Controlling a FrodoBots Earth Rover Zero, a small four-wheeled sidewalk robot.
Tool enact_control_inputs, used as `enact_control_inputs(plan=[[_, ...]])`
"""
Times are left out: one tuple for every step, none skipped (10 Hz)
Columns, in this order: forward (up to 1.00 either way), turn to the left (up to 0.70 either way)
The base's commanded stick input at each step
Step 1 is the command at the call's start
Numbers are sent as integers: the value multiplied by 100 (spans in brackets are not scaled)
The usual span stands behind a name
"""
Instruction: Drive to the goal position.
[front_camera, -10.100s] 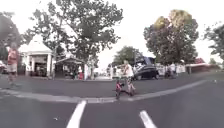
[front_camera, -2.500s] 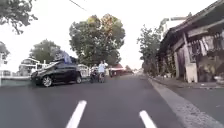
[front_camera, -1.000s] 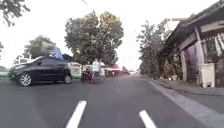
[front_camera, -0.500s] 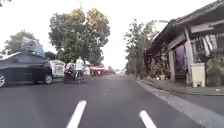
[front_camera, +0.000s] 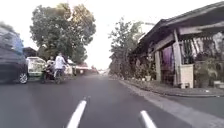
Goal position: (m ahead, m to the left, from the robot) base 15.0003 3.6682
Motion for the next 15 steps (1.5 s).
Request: enact_control_inputs(plan=[[100,-3],[100,0],[100,0],[100,0],[100,0],[100,0],[100,40],[100,40],[100,40],[100,40],[100,35],[100,0],[100,0],[100,0],[100,0]])
